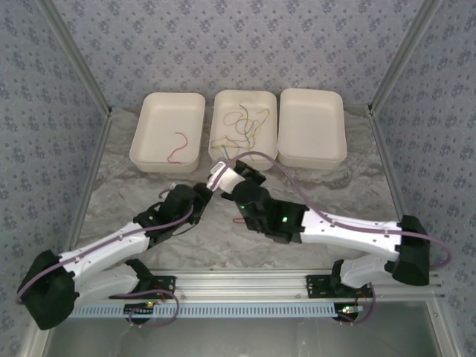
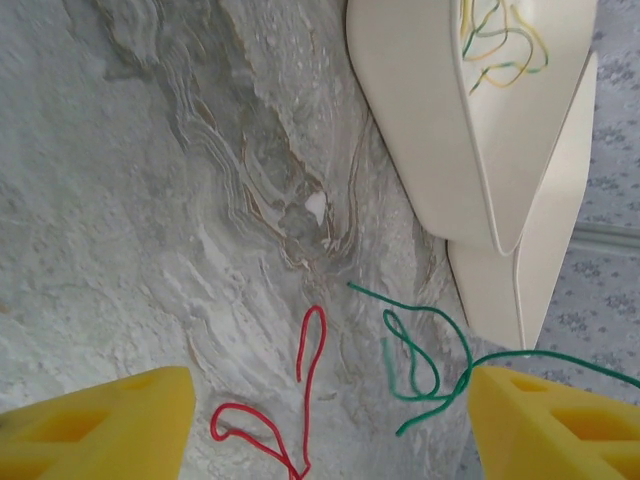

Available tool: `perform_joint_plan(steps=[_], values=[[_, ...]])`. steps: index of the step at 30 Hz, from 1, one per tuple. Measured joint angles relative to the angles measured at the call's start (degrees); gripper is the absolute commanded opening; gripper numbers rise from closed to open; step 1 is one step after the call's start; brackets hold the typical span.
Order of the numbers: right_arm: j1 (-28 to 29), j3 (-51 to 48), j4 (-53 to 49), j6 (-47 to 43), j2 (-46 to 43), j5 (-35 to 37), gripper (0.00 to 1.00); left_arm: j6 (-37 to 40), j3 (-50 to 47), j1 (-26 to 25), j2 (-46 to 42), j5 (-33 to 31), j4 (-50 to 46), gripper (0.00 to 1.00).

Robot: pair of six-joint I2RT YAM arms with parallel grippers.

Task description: Untangle the cables

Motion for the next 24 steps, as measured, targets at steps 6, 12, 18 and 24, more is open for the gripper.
perform_joint_plan(steps=[6,12,18,24], values=[[-2.01,4.00,-6.21,8.61,-8.48,-3.02,0.00,-5.84,2.80,-4.87,8.17,0.52,6.64,0.73],[-2.86,4.31,-11.63,15.65,-11.23,-4.37,0.00,-8.11,9.73,-10.93,13.79,-1.31,9.57,0.78],[-4.31,4.31,-15.74,21.20,-14.08,-8.57,0.00,-10.47,13.57,-11.32,20.13,-1.03,16.04,0.83],[-8.87,4.31,-19.78,26.01,-19.54,-16.81,0.00,-12.63,13.66,-10.93,25.51,0.37,18.73,0.85]])
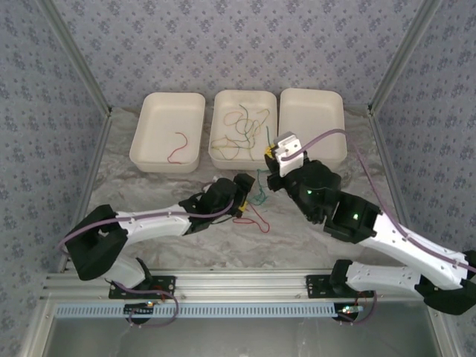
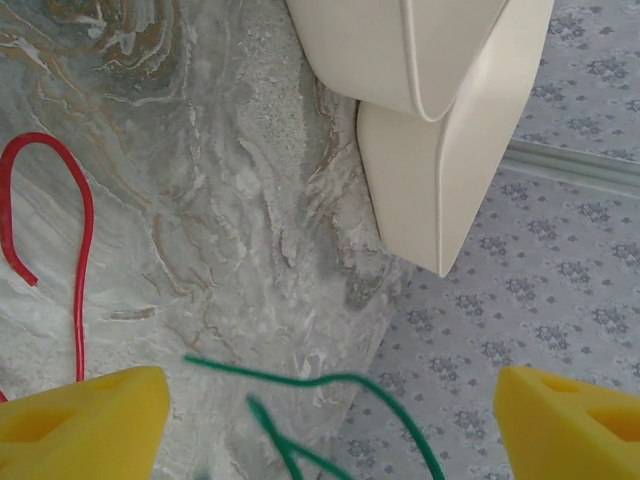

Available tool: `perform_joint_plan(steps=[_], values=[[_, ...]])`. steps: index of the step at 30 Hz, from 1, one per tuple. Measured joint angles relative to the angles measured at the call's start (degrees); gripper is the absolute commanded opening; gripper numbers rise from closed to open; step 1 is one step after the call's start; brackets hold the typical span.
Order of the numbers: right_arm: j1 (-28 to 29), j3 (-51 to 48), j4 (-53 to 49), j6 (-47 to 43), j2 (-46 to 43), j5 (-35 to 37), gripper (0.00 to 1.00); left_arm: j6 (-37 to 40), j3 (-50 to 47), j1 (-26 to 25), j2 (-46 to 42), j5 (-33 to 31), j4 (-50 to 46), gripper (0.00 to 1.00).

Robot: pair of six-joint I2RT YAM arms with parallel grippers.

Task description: Untangle the cables

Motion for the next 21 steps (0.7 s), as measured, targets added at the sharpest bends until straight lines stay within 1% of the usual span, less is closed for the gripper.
perform_joint_plan(steps=[5,8,13,15,17,19,21], values=[[-5.53,-0.11,-1.27,4.26,-3.39,-8.02,0.00,-1.46,1.57,0.39,3.52,2.43,4.24,0.84],[-9.40,-0.46,-1.27,7.06,-4.79,-12.39,0.00,-2.97,2.43,-0.13,6.75,3.89,8.48,0.81],[-13.81,-1.38,-1.25,11.06,-5.81,-18.97,0.00,-5.97,3.19,-0.79,12.33,6.23,16.15,0.66],[-15.15,-1.81,-1.20,12.26,-5.92,-21.05,0.00,-6.51,3.65,-0.83,13.70,6.86,17.79,0.61],[-16.48,-2.32,-1.22,13.40,-6.08,-22.77,0.00,-7.04,3.80,-0.83,14.03,7.06,18.99,0.48],[-17.73,-2.89,-1.18,14.56,-6.43,-24.33,0.00,-7.54,3.98,-0.81,14.03,7.02,20.61,0.23],[-18.62,-3.37,-1.18,15.47,-6.88,-25.35,0.00,-7.87,4.09,-0.81,14.03,6.88,21.81,0.04]])
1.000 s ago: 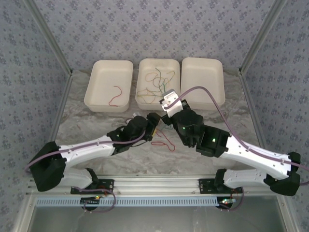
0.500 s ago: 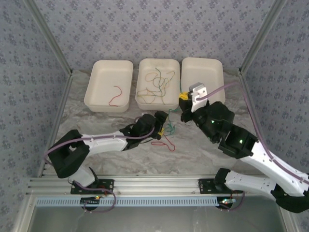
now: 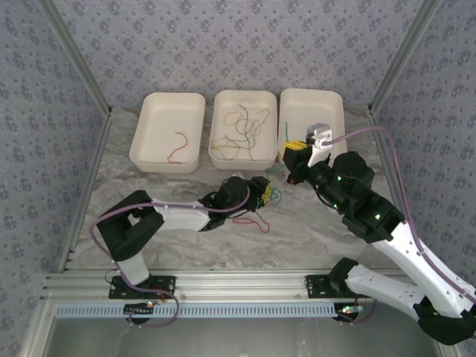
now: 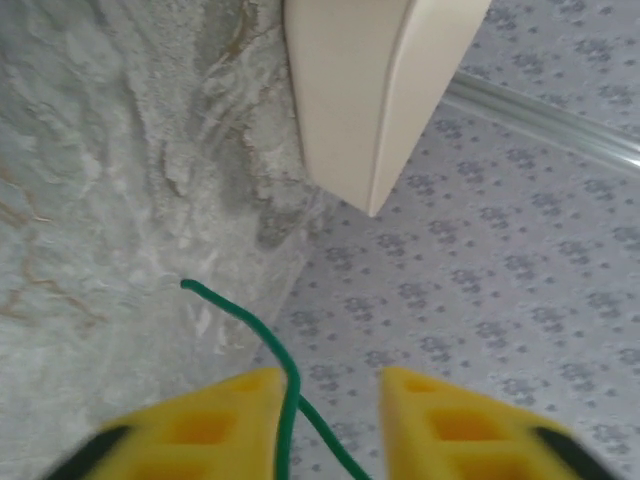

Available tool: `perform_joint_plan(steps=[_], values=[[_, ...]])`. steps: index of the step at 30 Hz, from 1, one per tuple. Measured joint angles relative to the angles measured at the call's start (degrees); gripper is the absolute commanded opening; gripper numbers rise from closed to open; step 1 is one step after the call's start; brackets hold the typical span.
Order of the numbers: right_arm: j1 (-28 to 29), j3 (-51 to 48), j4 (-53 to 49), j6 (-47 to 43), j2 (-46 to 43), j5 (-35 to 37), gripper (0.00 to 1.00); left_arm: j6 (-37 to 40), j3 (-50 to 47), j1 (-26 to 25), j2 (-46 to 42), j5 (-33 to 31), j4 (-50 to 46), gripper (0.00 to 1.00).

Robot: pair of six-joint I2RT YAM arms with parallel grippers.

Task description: Untangle the cables

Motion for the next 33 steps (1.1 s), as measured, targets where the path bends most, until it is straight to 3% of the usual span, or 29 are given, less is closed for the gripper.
perform_joint_plan(steps=[1,6,11,19,24,27,33], values=[[-0.44,-0.28,0.00,0.37,-0.39,-0.48,0.00,-0.04,0.00,0.00,0.00,-0.04,0.52,0.00],[-2.78,-0.61,-0.22,1.57,-2.21,-1.05,0.00,-0.09,-0.28,0.07,-0.24,-0.13,0.79,0.00],[-6.60,1.86,-4.37,1.14,-2.69,2.86,0.00,0.02,-7.32,0.42,-7.32,-2.64,-3.19,0.00],[-13.60,8.79,-7.76,-0.57,-1.97,12.76,0.00,4.11,-15.08,4.35,-32.02,-11.04,-26.88,0.00],[-18.62,10.99,-8.68,0.81,0.24,12.72,0.00,7.32,-16.33,7.37,-45.46,-14.51,-39.17,0.00],[-21.29,11.19,-8.52,2.82,2.73,11.87,0.00,9.66,-16.31,8.48,-49.22,-15.74,-44.50,0.00],[-35.69,5.05,0.28,12.94,7.93,4.92,0.00,16.02,-17.07,9.57,-54.12,-15.34,-51.87,0.00]])
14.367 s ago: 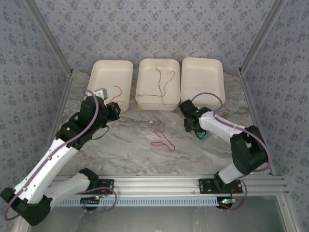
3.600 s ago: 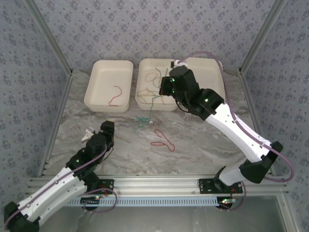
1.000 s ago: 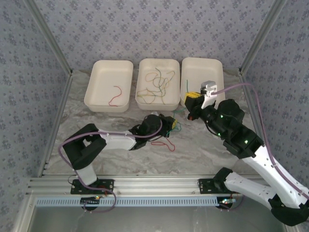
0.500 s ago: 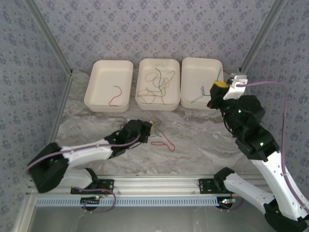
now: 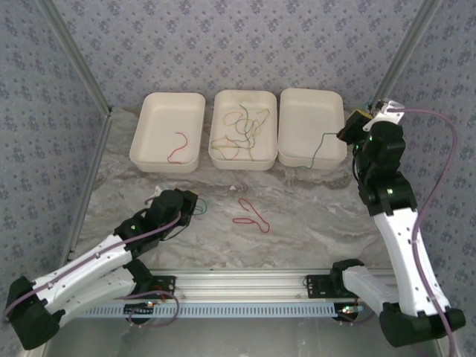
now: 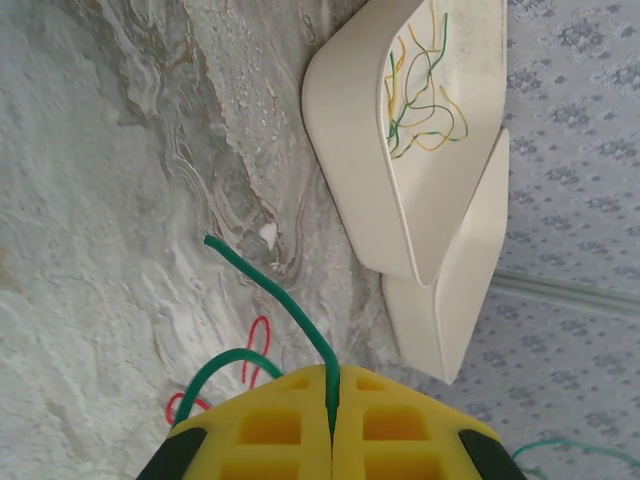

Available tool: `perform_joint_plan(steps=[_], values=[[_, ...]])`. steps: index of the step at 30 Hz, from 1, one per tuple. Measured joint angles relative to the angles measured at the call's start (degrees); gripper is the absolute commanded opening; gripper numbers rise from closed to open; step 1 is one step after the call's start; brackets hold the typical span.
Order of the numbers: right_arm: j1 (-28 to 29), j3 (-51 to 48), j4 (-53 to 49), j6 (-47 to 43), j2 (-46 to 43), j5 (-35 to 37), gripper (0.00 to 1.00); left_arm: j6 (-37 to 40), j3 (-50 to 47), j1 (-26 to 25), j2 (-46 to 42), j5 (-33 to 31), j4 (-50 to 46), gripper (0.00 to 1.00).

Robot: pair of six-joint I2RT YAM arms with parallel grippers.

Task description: Untangle the cables

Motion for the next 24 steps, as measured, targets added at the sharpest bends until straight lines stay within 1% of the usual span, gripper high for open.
perform_joint_plan(steps=[3,8,12,15,18,21,23,24], values=[[-4.11,0.02,3.45,4.26,6.38,-3.30,0.00,2.54,-0.04,0.00,0.81,0.94,-0.98,0.00],[-7.85,-0.04,11.45,10.43,17.18,-7.17,0.00,5.44,-0.04,0.02,1.70,2.56,-1.86,0.00],[-11.65,-4.37,20.79,17.81,22.88,-9.68,0.00,7.43,-0.04,0.02,1.92,3.32,-1.90,0.00],[-13.49,-5.25,24.11,21.46,26.40,-10.71,0.00,8.70,0.20,0.31,3.32,3.50,-2.58,0.00],[-13.66,-5.29,26.05,22.73,27.12,-11.58,0.00,9.70,0.83,1.57,7.02,4.15,-2.47,0.00],[-13.00,-5.46,27.91,22.73,25.99,-12.66,0.00,11.30,1.29,4.13,13.18,5.42,-0.85,0.00],[-12.37,-6.29,28.30,22.60,24.02,-13.22,0.00,12.31,2.14,5.86,17.77,6.36,0.13,0.09],[-11.87,-6.86,28.26,22.40,22.53,-13.38,0.00,13.22,2.93,6.73,20.31,6.64,0.46,0.16]])
